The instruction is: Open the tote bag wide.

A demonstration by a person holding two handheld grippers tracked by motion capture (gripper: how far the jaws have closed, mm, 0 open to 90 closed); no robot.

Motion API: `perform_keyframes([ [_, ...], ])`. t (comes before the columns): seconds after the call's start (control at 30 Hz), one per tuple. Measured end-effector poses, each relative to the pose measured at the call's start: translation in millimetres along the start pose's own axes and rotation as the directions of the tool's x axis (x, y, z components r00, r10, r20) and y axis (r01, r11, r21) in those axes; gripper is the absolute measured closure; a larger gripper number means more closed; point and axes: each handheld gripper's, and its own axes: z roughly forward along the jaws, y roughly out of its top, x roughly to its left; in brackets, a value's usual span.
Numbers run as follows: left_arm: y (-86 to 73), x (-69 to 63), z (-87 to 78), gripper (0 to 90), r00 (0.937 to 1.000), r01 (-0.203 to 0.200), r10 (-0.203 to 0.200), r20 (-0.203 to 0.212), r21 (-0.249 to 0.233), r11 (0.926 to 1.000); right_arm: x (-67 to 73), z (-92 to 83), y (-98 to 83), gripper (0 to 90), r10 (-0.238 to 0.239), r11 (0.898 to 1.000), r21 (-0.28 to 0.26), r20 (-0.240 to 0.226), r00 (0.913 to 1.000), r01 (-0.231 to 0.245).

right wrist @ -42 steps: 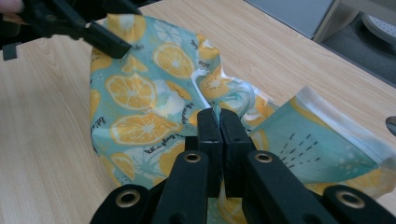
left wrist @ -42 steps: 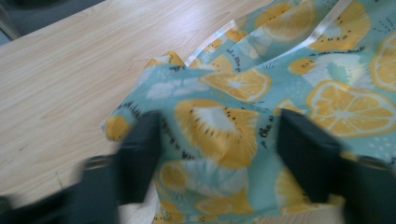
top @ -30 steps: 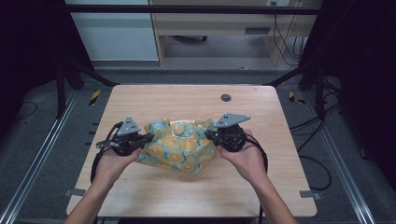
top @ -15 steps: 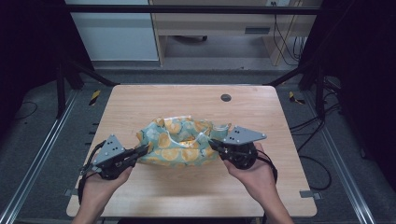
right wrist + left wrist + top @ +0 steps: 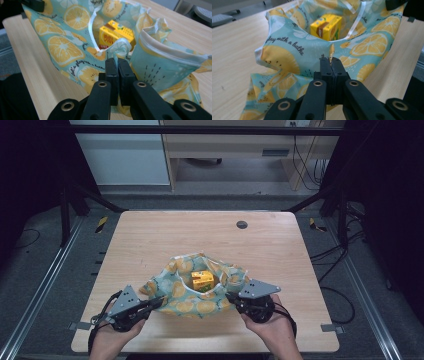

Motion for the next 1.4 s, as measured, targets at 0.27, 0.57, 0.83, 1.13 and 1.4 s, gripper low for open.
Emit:
perform_keyframes([
  [0.27,-18.3,-2.3,14.9,89.9,0.9998,0.005,-0.006,0.018,0.062,0.9981,1.4,8.3,-13.8,88.6,0.024,0.999,0.025,-0.013,0.9996,-0.023],
  [0.57,-20.3,-2.9,16.1,89.8,0.9998,0.009,-0.011,0.019,0.063,0.9980,3.6,10.8,-21.7,88.6,0.034,0.999,0.035,-0.022,0.9992,-0.033],
  [0.83,-27.7,-1.9,22.5,89.7,0.9997,0.014,-0.016,0.017,0.105,0.9944,5.1,16.7,-29.2,88.5,0.047,0.997,0.057,-0.032,0.9984,-0.045],
  [1.13,-23.8,-1.0,18.0,65.5,0.9988,0.025,-0.021,-0.044,0.096,0.9950,8.6,22.3,-32.0,88.6,0.037,0.997,0.071,-0.046,0.9983,-0.033],
  [1.4,22.9,16.0,8.3,45.4,0.9897,-0.003,0.010,-0.143,0.052,0.9986,9.7,26.1,-37.0,88.6,0.042,0.996,0.081,-0.058,0.9974,-0.037],
])
